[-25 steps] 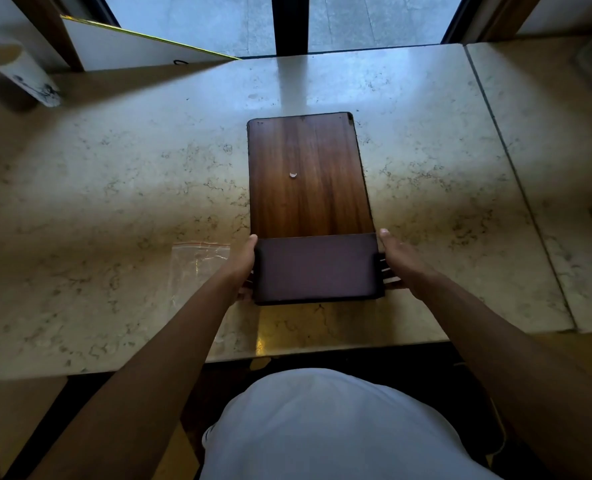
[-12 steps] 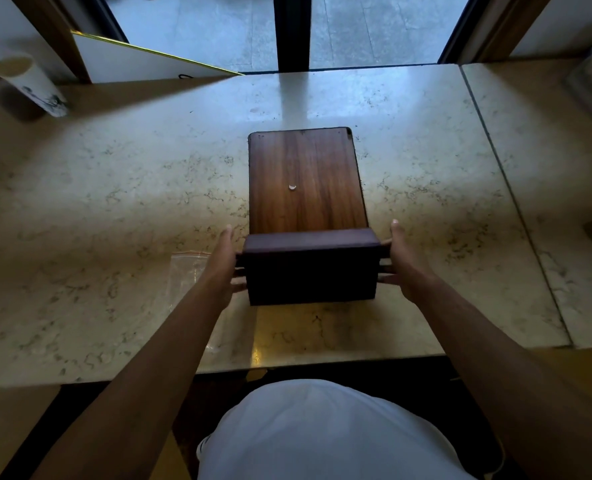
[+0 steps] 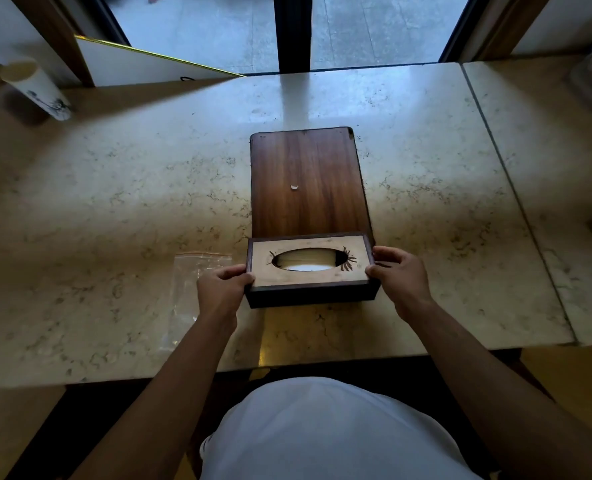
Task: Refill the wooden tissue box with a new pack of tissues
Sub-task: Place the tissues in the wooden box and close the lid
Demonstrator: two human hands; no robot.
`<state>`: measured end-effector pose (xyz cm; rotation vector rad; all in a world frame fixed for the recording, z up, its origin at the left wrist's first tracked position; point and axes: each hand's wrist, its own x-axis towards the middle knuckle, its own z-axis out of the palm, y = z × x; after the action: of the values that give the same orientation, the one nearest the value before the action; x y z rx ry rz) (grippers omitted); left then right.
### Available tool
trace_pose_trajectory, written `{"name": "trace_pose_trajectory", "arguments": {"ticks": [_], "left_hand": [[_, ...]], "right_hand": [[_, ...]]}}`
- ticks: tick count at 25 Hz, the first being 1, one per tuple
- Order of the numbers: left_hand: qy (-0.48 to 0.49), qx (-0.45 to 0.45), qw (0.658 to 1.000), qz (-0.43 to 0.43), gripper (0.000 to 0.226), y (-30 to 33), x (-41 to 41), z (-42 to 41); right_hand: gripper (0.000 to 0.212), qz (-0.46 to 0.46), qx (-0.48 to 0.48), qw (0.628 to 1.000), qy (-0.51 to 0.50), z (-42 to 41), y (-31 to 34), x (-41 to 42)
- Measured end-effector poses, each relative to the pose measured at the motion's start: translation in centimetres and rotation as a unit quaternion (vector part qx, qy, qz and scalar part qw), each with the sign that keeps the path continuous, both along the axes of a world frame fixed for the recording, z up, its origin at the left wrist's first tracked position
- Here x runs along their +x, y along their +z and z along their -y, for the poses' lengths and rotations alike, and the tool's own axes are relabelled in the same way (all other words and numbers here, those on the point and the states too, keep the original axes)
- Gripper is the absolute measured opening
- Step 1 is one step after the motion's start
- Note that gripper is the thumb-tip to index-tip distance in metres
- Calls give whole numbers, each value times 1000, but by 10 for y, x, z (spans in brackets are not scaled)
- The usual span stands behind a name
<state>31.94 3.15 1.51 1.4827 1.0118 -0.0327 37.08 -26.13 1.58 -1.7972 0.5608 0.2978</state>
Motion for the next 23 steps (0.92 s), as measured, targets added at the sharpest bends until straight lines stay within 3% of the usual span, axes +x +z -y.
{"name": "trace_pose_trajectory", "arguments": {"ticks": [23], "left_hand": [[-41, 44, 997, -45, 32, -7, -27, 9]], "right_hand": [[47, -39, -17, 999, 10, 3, -8, -30]]}}
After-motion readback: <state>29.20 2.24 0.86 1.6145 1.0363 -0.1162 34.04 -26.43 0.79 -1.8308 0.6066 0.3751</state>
